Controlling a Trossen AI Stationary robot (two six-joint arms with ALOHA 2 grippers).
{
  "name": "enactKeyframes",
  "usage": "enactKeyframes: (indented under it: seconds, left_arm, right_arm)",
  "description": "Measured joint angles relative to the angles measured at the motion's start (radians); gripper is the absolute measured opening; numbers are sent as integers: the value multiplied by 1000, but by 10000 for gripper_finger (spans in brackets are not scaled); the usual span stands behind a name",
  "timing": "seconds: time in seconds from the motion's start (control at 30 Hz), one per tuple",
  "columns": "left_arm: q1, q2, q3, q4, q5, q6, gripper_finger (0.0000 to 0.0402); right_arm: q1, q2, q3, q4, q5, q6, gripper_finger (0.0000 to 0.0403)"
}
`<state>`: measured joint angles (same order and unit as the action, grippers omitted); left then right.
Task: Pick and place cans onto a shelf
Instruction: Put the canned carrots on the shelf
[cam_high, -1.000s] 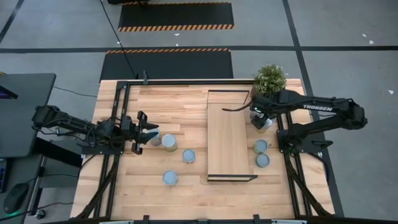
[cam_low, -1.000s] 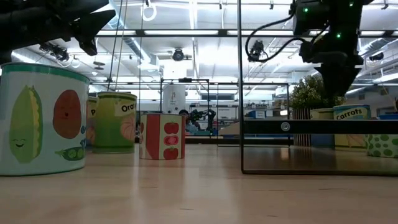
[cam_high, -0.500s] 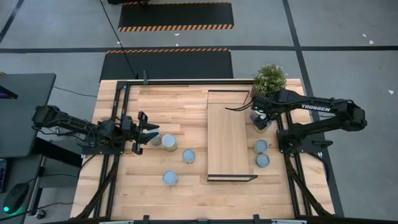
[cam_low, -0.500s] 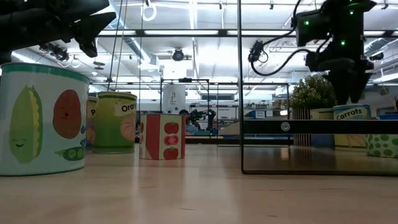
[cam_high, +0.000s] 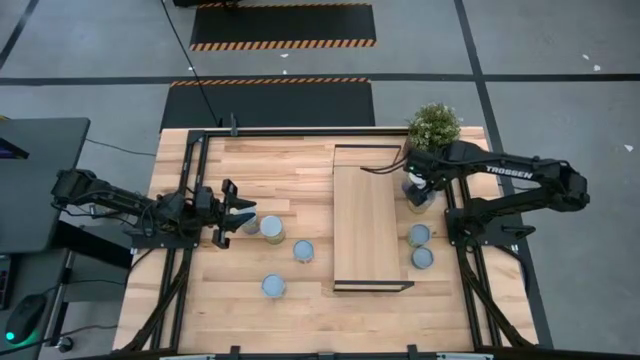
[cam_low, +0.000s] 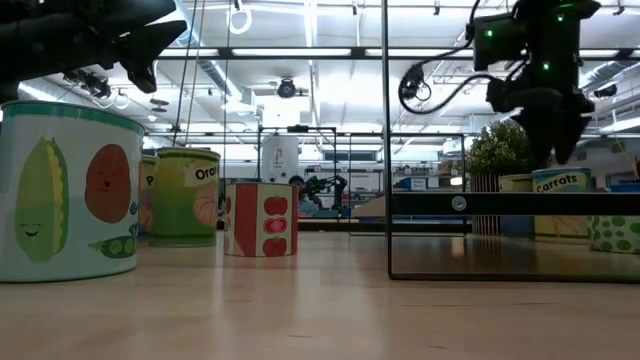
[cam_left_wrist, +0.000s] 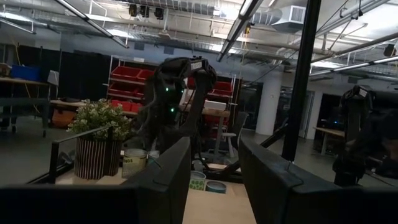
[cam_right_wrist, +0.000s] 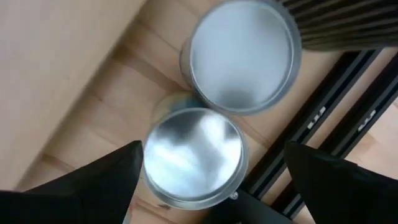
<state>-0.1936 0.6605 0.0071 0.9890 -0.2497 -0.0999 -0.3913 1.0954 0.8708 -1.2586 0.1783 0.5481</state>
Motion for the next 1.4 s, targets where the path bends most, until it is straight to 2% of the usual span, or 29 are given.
enactKeyframes:
  seconds: [0.2,0.43,0.87,1.23,1.4]
  left_arm:
    - [0,0,0,-1,0,-1,142]
    - [0,0,0,-23,0,-19,142]
    - [0,0,0,-23,0,-24,142]
    - [0,0,0,-22,0,-25,142]
    - [0,0,0,-22,0,-25,142]
  right_arm:
    - [3,0,22,2,0,38,398]
    - [22,0,-50,31,-13,105,398]
    - [23,0,-139,86,-62,104,396]
    - [23,-4,-199,146,-84,63,320]
    - [24,1,-179,141,-88,51,318]
